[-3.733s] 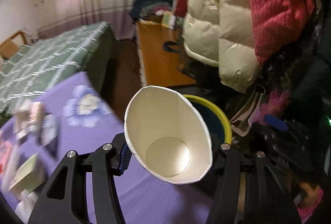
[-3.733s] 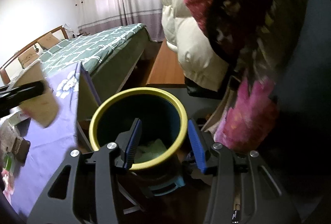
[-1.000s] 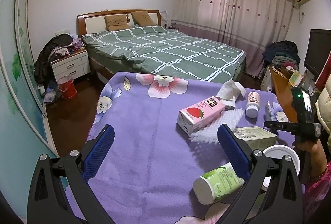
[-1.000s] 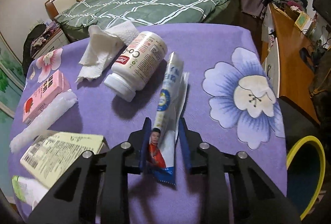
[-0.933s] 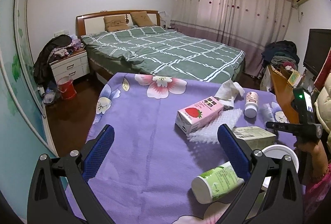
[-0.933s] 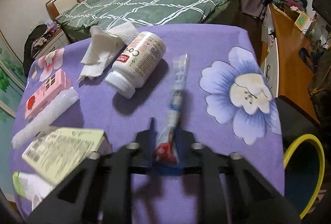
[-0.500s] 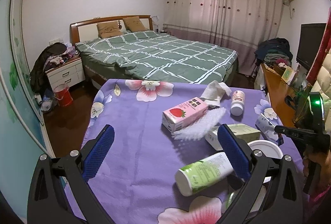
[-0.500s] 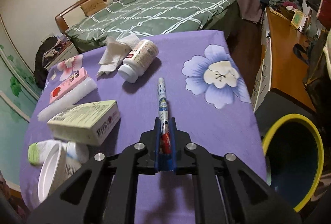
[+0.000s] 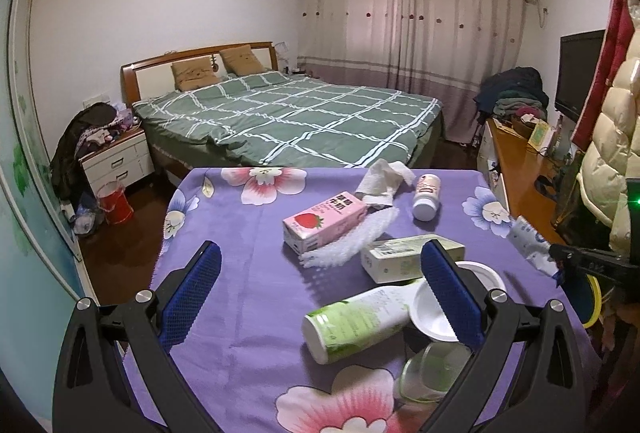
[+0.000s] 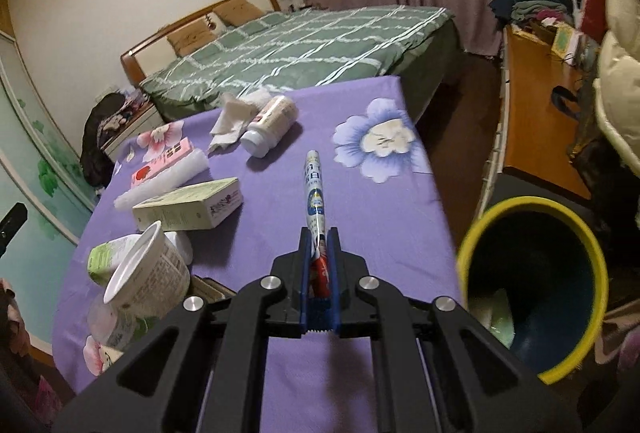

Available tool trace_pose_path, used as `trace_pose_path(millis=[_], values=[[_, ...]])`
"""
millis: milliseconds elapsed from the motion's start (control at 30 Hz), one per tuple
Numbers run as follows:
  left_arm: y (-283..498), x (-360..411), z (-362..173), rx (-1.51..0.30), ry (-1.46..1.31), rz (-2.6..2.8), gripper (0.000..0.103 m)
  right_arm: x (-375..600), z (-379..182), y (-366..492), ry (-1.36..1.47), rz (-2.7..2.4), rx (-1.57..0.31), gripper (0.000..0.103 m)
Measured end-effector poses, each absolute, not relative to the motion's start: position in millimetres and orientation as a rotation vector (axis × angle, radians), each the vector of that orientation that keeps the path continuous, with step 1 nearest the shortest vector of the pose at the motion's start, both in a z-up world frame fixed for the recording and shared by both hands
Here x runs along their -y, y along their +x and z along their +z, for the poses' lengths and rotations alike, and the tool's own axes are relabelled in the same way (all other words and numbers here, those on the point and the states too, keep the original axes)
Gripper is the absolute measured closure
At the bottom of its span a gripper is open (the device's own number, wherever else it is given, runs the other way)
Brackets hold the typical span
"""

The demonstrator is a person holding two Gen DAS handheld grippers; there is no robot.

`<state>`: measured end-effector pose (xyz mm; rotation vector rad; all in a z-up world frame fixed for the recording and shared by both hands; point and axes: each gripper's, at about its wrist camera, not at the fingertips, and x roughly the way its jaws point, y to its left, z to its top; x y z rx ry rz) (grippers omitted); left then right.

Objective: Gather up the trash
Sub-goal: 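Carry the toothpaste tube with the right gripper into the bin and release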

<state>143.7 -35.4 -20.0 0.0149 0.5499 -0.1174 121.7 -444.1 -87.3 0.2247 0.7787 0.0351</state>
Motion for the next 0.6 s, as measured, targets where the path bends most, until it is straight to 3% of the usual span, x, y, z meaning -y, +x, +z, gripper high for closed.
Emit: trace_pose_path(millis=[600], values=[[119, 83, -8, -0.538, 0.086, -0.189, 0.005, 552, -97, 55, 0.337, -0.186, -0.735, 0.095]])
